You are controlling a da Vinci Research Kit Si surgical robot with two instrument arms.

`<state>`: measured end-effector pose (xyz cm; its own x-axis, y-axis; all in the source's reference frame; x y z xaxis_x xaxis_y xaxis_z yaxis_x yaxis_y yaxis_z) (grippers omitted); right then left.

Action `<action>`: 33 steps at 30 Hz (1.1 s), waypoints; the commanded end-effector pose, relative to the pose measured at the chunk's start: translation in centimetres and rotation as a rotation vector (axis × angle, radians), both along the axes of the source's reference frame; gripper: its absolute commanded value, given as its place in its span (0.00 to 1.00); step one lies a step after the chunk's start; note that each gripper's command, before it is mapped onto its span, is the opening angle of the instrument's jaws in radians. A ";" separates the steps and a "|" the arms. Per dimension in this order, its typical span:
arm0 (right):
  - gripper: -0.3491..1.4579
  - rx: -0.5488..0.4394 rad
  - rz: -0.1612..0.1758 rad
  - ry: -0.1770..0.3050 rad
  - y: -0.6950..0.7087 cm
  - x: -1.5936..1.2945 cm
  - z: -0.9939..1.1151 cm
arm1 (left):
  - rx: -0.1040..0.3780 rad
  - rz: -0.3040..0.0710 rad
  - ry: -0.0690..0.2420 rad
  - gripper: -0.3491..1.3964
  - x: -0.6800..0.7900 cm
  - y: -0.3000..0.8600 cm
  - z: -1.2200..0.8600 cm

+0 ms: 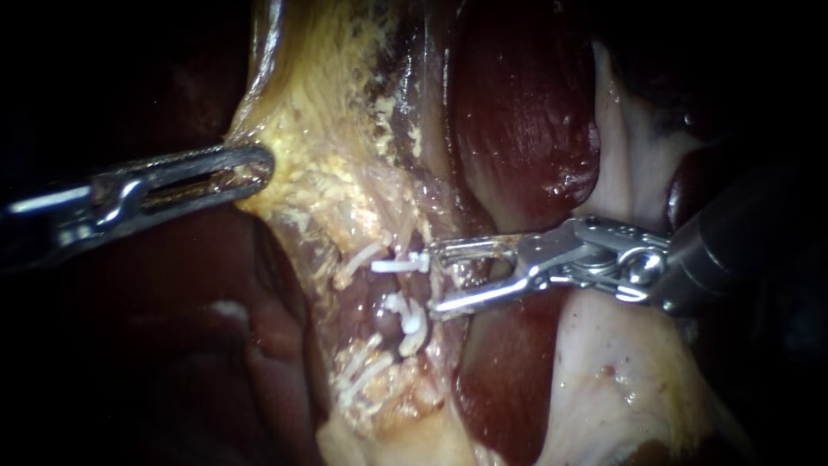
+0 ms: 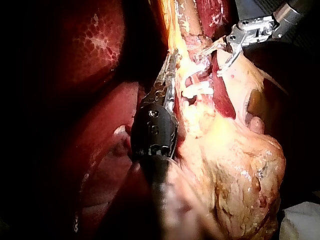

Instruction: Going back third clip right tube

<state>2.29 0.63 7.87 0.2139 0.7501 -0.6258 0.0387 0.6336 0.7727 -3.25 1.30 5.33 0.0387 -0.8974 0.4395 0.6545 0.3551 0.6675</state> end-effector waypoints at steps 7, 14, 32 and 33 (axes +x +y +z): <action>0.52 0.005 -0.011 0.007 -0.06 0.00 -0.08 | 0.000 0.001 -0.001 0.00 0.00 0.00 0.00; 0.52 -0.055 -0.023 0.022 -0.06 -0.03 -0.17 | 0.000 0.000 0.000 0.00 0.00 0.00 0.01; 0.52 -0.516 -0.089 0.113 0.14 -0.60 -0.79 | 0.001 0.001 0.002 0.00 -0.04 -0.05 0.16; 0.52 -0.521 -0.090 0.114 0.15 -0.61 -0.79 | 0.006 -0.001 0.002 0.00 -0.04 -0.05 0.17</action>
<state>1.68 0.78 7.07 0.1685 0.3074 -0.9365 0.1769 0.9253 0.3355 -3.30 1.24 5.52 0.0400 -0.8994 0.4354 0.6571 0.3519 0.6666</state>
